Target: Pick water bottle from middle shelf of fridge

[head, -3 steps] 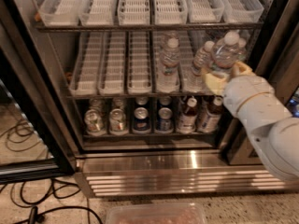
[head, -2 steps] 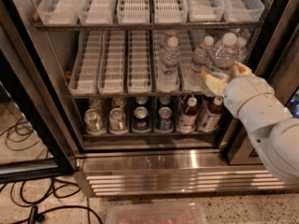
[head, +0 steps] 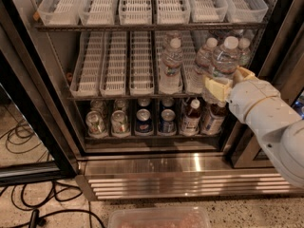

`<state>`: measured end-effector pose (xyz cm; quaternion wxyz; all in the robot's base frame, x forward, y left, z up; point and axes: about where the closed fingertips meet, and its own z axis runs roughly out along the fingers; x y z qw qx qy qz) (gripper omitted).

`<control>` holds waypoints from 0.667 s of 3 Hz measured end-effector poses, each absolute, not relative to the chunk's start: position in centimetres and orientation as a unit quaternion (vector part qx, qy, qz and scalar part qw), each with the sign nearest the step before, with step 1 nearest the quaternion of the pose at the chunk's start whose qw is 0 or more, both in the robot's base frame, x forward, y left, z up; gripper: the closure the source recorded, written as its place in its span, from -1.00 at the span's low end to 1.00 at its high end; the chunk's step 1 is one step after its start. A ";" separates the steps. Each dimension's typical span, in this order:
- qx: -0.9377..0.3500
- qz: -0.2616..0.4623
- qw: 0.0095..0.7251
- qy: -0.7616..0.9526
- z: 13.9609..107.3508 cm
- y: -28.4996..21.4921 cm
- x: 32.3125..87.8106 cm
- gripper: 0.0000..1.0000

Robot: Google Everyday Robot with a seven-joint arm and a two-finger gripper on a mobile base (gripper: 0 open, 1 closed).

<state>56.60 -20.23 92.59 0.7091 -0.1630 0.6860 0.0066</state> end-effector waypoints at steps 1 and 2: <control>-0.167 0.053 0.686 0.706 96.6 -19.4 56.3 1.00; -0.189 0.060 0.665 0.720 98.7 -21.9 55.6 1.00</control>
Offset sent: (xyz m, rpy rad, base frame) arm -0.1286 0.0398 -0.0228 -0.0527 0.5751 0.8337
